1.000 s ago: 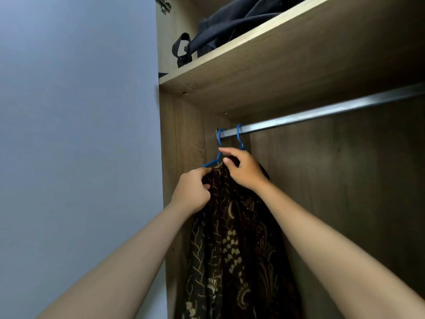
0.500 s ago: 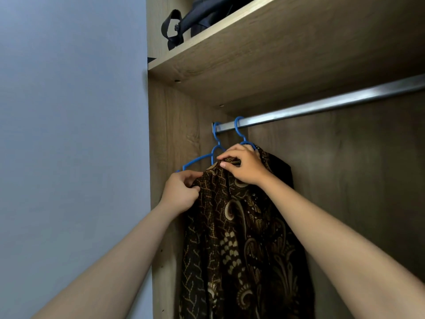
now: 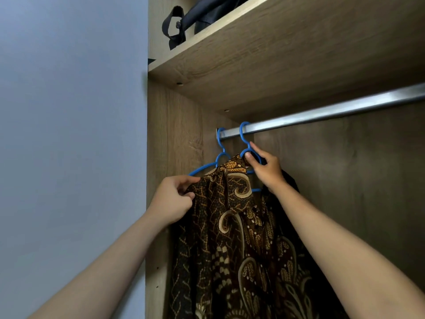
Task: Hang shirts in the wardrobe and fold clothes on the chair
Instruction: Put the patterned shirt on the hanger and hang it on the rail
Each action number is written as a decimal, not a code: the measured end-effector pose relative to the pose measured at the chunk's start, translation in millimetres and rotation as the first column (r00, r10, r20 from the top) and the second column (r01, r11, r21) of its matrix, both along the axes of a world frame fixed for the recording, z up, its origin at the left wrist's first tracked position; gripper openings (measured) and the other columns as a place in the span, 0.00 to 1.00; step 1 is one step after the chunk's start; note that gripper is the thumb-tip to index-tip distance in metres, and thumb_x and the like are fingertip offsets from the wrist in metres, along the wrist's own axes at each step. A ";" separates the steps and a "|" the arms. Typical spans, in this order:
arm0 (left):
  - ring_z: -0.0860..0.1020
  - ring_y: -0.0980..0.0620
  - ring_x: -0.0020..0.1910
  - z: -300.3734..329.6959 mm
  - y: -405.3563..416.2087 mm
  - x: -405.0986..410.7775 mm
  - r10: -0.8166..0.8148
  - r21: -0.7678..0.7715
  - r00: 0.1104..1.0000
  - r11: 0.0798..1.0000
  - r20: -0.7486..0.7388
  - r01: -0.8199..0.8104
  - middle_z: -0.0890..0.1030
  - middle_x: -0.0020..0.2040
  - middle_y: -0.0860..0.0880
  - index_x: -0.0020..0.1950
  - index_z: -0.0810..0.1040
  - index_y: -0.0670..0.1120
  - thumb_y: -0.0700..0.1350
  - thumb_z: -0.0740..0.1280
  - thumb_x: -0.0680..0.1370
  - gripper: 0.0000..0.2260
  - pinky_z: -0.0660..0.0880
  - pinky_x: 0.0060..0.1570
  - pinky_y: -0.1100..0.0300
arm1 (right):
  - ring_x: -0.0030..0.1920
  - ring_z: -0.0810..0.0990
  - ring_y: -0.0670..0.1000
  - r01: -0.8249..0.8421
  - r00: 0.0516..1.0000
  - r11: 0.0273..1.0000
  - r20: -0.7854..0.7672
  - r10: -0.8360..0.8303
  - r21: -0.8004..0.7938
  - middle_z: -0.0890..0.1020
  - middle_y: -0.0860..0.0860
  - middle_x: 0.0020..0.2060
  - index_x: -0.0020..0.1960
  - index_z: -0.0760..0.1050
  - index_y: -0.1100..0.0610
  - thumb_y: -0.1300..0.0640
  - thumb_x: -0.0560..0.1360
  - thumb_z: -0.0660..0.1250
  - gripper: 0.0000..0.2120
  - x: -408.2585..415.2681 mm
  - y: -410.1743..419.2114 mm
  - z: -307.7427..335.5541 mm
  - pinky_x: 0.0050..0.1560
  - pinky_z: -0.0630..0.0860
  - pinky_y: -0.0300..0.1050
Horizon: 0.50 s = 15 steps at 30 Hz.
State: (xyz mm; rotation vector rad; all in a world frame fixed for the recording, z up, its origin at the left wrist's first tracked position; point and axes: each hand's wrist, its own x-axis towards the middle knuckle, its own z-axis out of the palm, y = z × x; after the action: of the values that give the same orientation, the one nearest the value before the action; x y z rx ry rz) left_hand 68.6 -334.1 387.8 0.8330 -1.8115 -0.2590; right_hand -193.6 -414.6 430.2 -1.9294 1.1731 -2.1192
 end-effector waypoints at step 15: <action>0.81 0.51 0.50 -2.6 7.1 -35.6 -0.096 -0.072 0.995 0.993 0.019 0.097 0.83 0.49 0.48 0.60 0.79 0.46 0.32 0.65 0.74 0.17 0.76 0.56 0.56 | 0.62 0.74 0.43 -0.027 0.992 0.990 0.118 0.044 -0.142 0.77 0.53 0.64 0.67 0.73 0.60 0.62 0.75 0.69 0.21 -40.8 26.7 3.8 0.56 0.69 0.24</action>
State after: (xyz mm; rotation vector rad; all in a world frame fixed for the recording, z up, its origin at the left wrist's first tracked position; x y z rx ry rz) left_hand 33.0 -327.0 385.2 0.6991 -1.8676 -0.2471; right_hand -234.4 -387.9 434.0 -1.8288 0.9865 -2.3199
